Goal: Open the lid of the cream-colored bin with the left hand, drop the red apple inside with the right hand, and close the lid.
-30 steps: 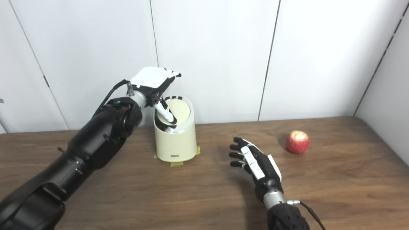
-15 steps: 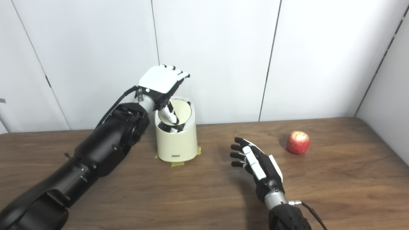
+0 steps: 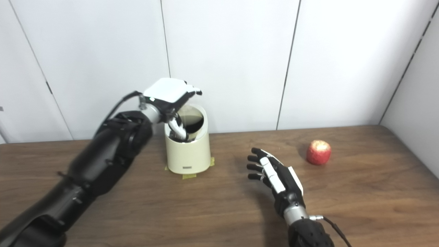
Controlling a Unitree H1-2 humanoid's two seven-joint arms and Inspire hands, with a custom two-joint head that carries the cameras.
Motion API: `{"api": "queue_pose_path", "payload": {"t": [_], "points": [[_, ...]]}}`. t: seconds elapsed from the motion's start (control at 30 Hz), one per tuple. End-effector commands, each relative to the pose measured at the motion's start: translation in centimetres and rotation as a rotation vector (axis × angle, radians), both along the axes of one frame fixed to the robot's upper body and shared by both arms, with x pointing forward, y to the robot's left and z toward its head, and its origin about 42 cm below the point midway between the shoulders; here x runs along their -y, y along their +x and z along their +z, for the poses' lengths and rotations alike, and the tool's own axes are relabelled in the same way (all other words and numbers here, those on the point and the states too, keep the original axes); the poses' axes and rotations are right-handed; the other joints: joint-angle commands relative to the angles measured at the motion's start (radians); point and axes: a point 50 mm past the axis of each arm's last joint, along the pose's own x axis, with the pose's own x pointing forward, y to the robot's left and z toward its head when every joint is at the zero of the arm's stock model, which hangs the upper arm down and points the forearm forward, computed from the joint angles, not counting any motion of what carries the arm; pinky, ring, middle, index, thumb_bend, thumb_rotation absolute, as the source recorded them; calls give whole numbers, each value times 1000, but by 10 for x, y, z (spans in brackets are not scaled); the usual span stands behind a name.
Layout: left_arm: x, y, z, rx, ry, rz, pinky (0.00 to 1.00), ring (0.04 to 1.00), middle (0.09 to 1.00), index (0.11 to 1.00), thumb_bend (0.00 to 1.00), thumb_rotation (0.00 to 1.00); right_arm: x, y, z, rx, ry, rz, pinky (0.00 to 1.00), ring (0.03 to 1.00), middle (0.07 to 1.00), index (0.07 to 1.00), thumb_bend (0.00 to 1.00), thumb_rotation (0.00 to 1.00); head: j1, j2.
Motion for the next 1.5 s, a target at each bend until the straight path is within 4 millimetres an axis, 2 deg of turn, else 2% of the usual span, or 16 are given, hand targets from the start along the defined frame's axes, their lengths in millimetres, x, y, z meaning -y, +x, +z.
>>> {"api": "queue_pose_path", "payload": {"t": [0.0,0.1,0.17,0.27,0.37,0.47,0.67,0.77,0.87,0.97,1.03,1.13,1.23,1.33,1.47], "points": [[-11,-6,42,154,-62,10,975,937,908,880,819,154,-3,7,24,89,-1,13,637,736,761,782,429,755,0,1],[-24,-17,52,234,-146,13,879,875,863,839,753,193,-3,7,24,89,-1,14,635,735,760,785,428,757,0,1],[-34,-23,56,272,-229,23,836,857,850,815,710,174,-2,7,24,88,1,14,638,736,760,787,432,756,0,4],[-51,-30,53,317,-366,45,655,776,796,755,609,133,-1,8,24,87,-3,13,639,738,762,785,435,754,1,3],[-71,-38,39,313,-509,77,608,745,770,744,579,115,-2,8,25,88,-3,15,632,736,761,787,435,755,2,4],[-90,-45,17,260,-645,134,638,749,769,736,552,107,-2,8,25,88,-4,18,637,738,764,786,432,754,-2,6],[-121,-59,-25,100,-920,164,614,726,754,754,521,97,2,5,27,87,-6,14,645,736,762,787,441,735,-2,15],[-136,-68,-50,-24,-1065,163,703,772,790,823,540,242,5,5,27,92,0,11,651,736,763,787,447,714,-3,19],[-148,-76,-73,-118,-1205,136,738,800,827,876,602,392,8,5,29,95,-4,6,672,739,765,789,451,701,2,22],[-153,-84,-97,-200,-1312,142,773,820,865,908,565,588,11,6,29,97,-5,-2,678,737,764,784,465,706,1,22],[-154,-89,-116,-253,-1376,161,795,844,889,917,491,756,13,6,30,108,8,-10,667,734,765,787,472,708,-2,22],[-155,-97,-140,-307,-1445,194,821,863,906,927,478,892,16,5,33,141,25,-19,656,738,775,787,467,688,-7,23],[-155,-103,-157,-336,-1497,199,865,892,916,942,459,951,22,4,35,198,35,-28,660,750,794,791,463,655,-13,27],[-153,-108,-166,-363,-1539,201,904,910,933,958,487,941,33,3,35,239,50,-60,671,763,809,796,476,579,-16,31],[-153,-111,-170,-374,-1567,207,901,916,934,957,513,898,51,4,37,293,32,-129,667,739,789,793,588,375,-64,35]]}}
